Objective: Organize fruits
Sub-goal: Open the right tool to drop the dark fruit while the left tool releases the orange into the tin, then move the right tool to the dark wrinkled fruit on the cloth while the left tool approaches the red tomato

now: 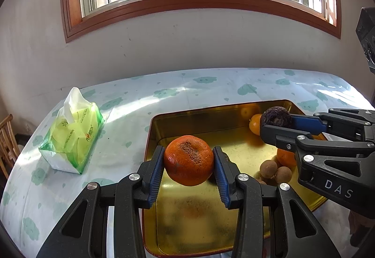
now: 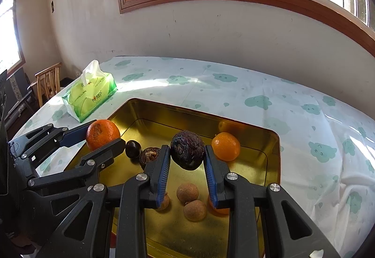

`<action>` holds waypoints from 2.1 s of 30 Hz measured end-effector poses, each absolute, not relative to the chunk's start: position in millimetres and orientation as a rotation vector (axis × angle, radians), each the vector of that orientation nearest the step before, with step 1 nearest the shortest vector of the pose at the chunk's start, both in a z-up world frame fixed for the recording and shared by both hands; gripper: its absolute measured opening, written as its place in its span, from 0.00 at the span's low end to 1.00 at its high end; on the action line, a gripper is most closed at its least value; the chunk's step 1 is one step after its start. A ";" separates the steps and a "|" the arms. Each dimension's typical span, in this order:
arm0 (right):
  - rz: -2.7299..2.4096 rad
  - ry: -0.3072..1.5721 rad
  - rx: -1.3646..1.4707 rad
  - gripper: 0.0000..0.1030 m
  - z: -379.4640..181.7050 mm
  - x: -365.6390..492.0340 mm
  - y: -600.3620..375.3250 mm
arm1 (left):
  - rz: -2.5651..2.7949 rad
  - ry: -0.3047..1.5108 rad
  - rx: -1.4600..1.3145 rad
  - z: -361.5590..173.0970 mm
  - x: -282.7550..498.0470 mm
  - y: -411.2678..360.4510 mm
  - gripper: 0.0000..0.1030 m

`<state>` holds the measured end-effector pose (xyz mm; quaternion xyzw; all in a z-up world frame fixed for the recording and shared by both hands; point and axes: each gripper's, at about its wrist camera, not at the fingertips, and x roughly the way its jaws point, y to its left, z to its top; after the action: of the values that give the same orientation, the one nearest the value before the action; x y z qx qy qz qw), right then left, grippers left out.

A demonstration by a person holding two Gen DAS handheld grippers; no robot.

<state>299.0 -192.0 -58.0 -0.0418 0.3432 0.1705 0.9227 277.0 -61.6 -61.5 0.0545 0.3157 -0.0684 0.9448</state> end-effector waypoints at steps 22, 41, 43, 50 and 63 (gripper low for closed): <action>0.357 0.716 -0.077 0.26 -63.8 315.2 -188.6 | -0.137 0.661 0.115 -71.0 288.0 -63.3 0.41; 0.415 0.622 0.056 0.46 -38.6 225.2 -250.7 | -0.105 0.592 0.135 -47.2 262.7 -62.3 0.76; 0.417 0.650 0.041 0.48 -46.0 205.6 -256.7 | -0.099 0.591 0.136 -45.1 255.2 -61.2 0.76; 0.419 0.757 0.061 0.50 -82.1 164.9 -264.4 | -0.089 0.602 0.117 -40.4 223.9 -56.2 0.77; 0.424 0.808 0.074 0.54 -97.1 150.2 -247.9 | -0.093 0.694 -0.003 -63.6 173.8 -26.4 0.82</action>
<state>150.2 -247.9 -97.1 0.0358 0.3902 0.2049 0.8969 173.8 -26.4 -63.6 -0.0014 0.3400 -0.0454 0.9393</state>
